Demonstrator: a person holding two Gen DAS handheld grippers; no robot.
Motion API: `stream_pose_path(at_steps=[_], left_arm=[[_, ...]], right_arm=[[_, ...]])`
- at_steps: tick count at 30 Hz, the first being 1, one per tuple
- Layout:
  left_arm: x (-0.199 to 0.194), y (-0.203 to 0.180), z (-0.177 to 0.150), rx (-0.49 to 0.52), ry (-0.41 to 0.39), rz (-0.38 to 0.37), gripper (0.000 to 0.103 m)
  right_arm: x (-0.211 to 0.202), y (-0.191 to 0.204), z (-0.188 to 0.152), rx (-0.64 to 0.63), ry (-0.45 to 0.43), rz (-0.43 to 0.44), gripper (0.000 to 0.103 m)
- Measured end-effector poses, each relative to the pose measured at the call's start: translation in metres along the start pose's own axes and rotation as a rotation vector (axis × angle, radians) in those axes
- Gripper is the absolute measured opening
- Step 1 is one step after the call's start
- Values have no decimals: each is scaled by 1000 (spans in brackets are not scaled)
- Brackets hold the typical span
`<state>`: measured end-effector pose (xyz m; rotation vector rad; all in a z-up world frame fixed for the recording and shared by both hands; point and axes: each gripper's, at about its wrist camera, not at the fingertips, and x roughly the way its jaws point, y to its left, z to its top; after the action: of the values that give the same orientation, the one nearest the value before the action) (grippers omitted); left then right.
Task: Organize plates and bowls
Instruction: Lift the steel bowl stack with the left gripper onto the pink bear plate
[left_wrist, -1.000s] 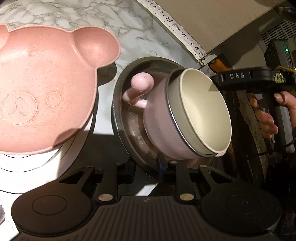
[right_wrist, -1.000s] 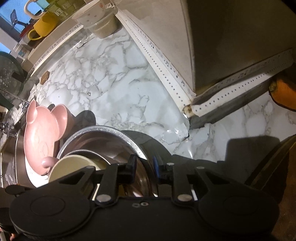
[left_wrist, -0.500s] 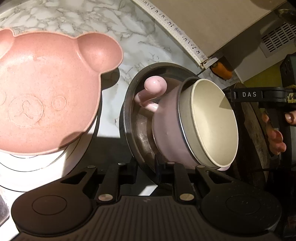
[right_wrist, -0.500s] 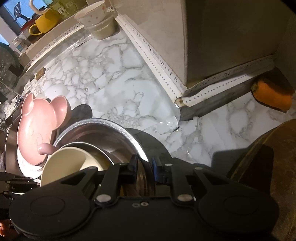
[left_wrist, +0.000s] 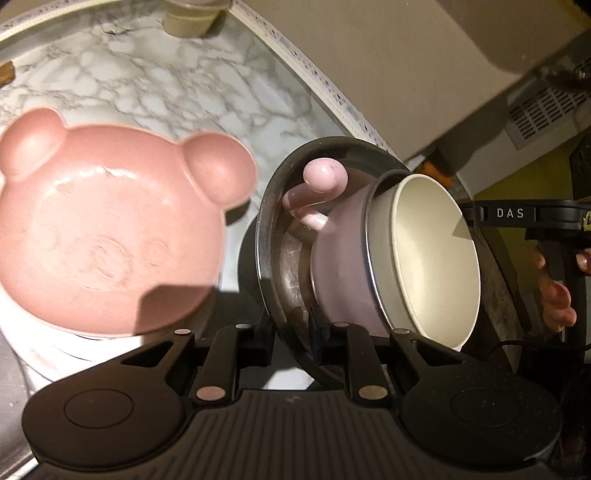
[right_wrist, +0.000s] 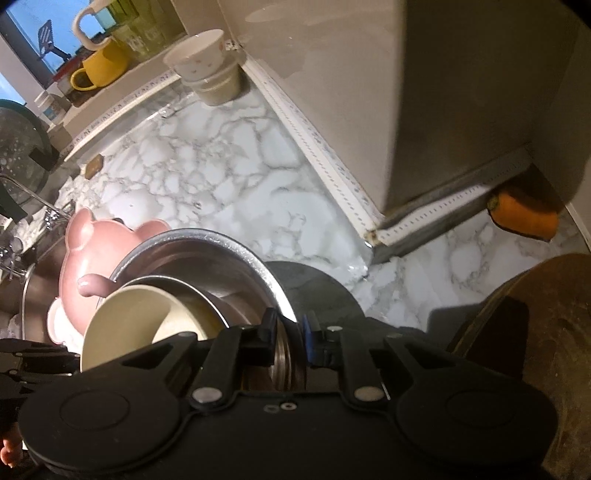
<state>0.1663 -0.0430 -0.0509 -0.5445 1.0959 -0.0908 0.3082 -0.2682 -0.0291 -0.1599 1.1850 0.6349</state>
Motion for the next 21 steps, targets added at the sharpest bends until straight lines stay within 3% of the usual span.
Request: stream_pose_path(at_steps=[9,21], left_arm=[[-40,34,8,-40,-37,45,17],[-77,100,20,-98,-59,138,18]], right_arm=[[4,57,23,-62,-36,16,15],[46,135,47,-110,-17,49,15]])
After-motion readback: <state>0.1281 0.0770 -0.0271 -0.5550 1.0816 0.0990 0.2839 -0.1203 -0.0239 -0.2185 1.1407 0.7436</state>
